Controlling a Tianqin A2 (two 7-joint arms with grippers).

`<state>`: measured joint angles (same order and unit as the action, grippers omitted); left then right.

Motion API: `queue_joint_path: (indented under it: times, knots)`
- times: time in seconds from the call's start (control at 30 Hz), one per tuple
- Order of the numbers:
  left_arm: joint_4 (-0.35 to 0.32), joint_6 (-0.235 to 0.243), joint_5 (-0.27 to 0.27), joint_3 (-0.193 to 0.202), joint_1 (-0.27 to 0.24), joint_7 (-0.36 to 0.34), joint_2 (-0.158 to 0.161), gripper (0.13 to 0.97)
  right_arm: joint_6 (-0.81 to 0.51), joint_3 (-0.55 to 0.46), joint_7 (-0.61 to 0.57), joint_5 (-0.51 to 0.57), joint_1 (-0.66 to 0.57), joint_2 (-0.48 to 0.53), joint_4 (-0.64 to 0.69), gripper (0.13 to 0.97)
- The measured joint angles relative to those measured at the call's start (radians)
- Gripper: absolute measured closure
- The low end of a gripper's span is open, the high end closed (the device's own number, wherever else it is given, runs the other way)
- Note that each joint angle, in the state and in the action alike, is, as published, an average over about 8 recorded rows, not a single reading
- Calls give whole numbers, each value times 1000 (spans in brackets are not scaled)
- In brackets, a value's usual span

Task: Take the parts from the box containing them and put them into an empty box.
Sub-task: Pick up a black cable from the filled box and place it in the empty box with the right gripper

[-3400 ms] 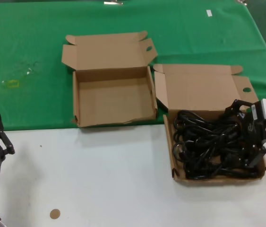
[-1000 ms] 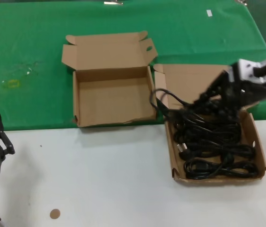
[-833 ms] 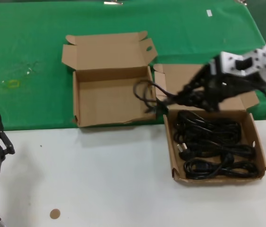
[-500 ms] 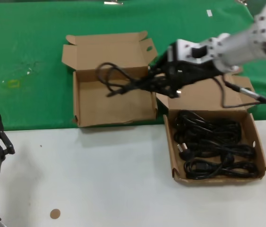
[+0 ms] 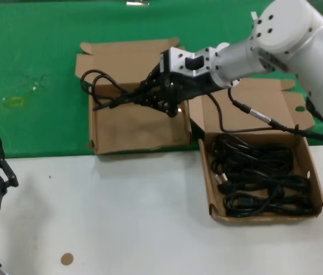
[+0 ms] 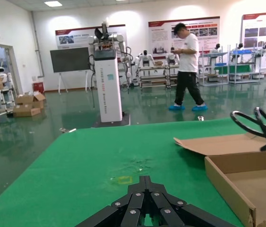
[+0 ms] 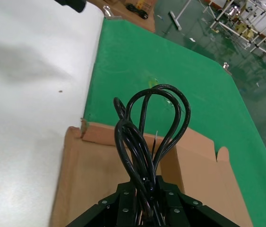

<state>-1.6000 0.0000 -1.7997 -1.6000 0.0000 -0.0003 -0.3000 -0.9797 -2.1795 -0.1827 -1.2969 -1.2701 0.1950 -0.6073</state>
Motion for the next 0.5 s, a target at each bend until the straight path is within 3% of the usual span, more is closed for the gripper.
queue_joint_path:
  times: [0.5]
  knots:
    - [0,0,0,0,0,0,0,953,70,26,-186,-32,-103,-101,324,854]
